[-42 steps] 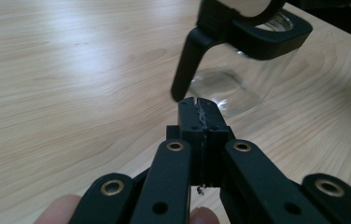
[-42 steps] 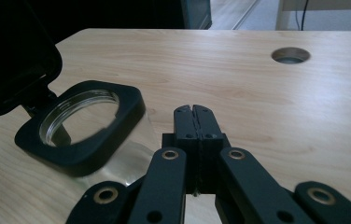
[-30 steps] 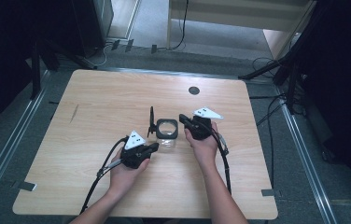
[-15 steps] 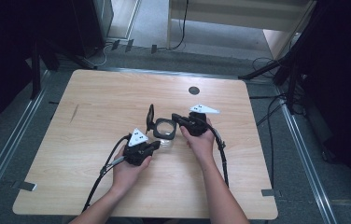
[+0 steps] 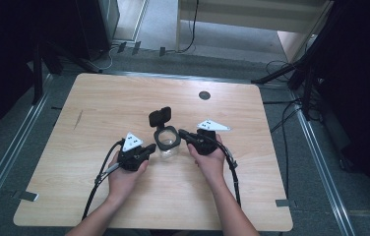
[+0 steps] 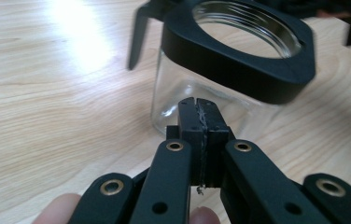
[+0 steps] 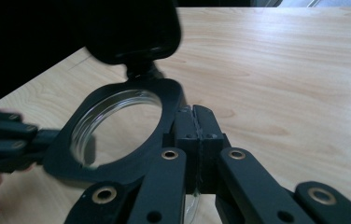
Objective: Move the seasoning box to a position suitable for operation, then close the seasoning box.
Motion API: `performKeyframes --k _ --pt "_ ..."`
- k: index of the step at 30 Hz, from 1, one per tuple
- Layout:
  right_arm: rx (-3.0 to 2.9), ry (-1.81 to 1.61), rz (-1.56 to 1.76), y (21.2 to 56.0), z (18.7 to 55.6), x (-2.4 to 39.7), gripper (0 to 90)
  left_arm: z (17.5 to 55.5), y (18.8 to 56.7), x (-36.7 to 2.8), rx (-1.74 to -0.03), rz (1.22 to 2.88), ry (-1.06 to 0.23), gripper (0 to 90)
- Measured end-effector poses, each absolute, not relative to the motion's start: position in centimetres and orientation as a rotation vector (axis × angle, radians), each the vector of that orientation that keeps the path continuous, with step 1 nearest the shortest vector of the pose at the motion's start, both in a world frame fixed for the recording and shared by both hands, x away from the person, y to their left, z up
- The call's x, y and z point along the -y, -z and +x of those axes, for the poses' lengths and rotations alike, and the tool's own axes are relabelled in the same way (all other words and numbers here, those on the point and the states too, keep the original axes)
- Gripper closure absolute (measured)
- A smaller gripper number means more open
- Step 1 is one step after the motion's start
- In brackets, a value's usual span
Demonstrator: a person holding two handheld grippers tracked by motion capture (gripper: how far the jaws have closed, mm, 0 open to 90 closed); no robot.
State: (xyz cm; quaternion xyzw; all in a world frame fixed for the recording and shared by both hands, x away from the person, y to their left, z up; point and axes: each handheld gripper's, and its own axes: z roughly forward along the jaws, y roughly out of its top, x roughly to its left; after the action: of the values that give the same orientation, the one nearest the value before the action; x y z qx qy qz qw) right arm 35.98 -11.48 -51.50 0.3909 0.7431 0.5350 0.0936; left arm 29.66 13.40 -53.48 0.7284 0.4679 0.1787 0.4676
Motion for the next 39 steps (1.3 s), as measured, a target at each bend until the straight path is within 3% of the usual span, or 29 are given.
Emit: performKeyframes --k 15,23,30,39 --pt "-2.211 -1.513 1.123 51.4 32.3 11.3 90.0 29.7 53.9 -14.7 -1.176 1.763 -0.448 90.0" --pt "-2.110 -1.544 1.245 49.8 34.8 12.4 90.0 27.4 54.4 -15.4 -1.097 1.819 -0.402 90.0" --pt "-2.041 -1.571 1.254 46.7 37.7 11.1 90.0 26.7 54.3 -13.8 -0.910 1.885 -0.378 90.0" --pt "-2.018 -1.602 1.215 43.4 39.5 8.9 90.0 27.4 54.7 -13.4 -0.916 1.865 -0.339 90.0"
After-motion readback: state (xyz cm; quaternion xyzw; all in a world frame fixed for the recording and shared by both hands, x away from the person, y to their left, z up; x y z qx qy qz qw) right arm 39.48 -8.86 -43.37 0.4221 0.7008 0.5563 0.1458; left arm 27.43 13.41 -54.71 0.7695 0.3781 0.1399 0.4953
